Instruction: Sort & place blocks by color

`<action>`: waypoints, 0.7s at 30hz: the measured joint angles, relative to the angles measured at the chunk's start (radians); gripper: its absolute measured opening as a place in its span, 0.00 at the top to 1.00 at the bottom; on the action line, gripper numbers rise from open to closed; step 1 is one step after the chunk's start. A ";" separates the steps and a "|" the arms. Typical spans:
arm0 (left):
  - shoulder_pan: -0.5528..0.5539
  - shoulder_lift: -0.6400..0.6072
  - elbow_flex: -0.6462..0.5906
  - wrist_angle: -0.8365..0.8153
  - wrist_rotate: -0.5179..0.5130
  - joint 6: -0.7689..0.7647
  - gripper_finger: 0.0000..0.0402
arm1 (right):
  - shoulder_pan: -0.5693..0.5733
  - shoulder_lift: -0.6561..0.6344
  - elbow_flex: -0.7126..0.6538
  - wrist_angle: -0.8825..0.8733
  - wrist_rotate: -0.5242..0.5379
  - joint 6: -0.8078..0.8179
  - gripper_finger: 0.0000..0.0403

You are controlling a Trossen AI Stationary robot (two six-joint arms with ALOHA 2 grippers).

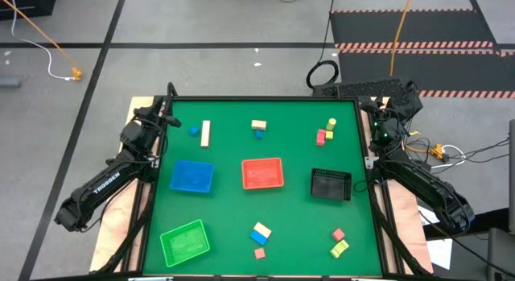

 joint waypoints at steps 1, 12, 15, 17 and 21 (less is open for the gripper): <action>0.000 0.000 0.000 0.000 0.000 0.000 0.54 | 0.000 0.000 0.000 0.000 0.000 0.000 0.48; 0.000 0.000 0.000 0.000 0.000 0.000 0.54 | 0.000 0.000 0.000 0.000 0.000 0.000 0.48; 0.000 0.000 0.000 0.000 0.000 -0.019 0.54 | 0.000 0.000 0.000 0.000 0.000 0.000 0.48; 0.000 0.000 0.000 0.000 0.000 -0.043 0.54 | 0.000 0.000 0.000 0.000 0.000 0.000 0.48; 0.000 0.000 0.000 0.002 0.000 -0.052 0.54 | 0.000 0.000 0.000 0.000 0.000 0.000 0.48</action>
